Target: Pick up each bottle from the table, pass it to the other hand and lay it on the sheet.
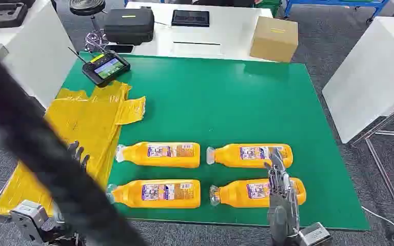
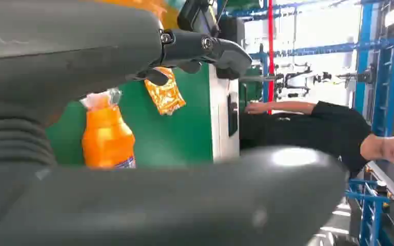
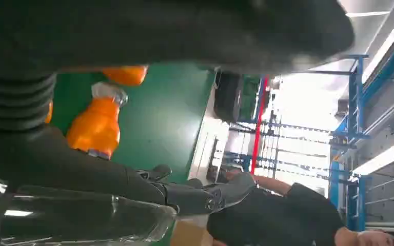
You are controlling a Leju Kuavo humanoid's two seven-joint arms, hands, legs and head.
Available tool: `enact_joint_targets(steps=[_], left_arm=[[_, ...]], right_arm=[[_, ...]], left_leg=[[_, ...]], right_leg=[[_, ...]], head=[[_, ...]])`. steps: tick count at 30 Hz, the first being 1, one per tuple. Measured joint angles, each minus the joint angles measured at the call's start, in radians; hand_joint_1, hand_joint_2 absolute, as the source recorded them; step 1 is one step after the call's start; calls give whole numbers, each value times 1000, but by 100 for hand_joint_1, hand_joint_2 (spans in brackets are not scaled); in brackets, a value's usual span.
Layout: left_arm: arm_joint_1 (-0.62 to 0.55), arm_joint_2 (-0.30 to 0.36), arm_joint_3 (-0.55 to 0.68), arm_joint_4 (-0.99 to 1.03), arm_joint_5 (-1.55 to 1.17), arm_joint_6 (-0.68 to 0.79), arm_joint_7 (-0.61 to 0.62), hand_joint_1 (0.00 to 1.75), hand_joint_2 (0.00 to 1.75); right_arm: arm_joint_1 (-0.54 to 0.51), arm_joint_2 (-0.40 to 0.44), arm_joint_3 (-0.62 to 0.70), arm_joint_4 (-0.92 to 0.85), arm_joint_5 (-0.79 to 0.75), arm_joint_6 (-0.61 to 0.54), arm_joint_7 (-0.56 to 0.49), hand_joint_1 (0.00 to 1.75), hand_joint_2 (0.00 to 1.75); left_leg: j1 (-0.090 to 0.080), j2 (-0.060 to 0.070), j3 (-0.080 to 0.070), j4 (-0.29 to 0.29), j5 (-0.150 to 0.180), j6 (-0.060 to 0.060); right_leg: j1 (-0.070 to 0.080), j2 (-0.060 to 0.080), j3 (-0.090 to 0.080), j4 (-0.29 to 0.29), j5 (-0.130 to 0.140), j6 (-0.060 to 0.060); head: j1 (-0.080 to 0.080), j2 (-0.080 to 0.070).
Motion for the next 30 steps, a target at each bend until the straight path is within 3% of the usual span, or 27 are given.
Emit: enact_joint_targets(steps=[7, 14, 28, 29, 30], left_arm=[[-2, -6, -1, -2, -19, 69, 73, 0, 0], [-2, -6, -3, -7, 8, 64, 71, 0, 0], [-6, 63, -3, 20, -29, 11, 47, 0, 0], [-6, 64, -3, 21, -29, 11, 47, 0, 0], [-6, 66, -3, 22, -29, 11, 47, 0, 0]], right_arm=[[33, 1, -31, -45, 39, -121, -49, 0, 0], [39, -2, -45, -68, 9, -116, -53, 0, 0], [57, -77, -47, -68, 145, -102, 33, 0, 0], [57, -79, -47, -68, 146, -103, 33, 0, 175], [57, -80, -47, -68, 151, -103, 35, 0, 175]], left_leg=[[0, 0, 0, 0, 0, 0], [0, 0, 1, 0, 0, 0], [0, 0, 1, 0, 0, 0], [0, 0, 1, 0, 0, 0], [0, 0, 1, 0, 0, 0]], right_leg=[[0, 0, 0, 0, 0, 0], [0, 0, 1, 0, 0, 0], [0, 0, 0, 0, 0, 0], [0, 0, 0, 0, 0, 0], [0, 0, 0, 0, 0, 0]], head=[[0, 0], [0, 0], [0, 0], [0, 0], [0, 0]])
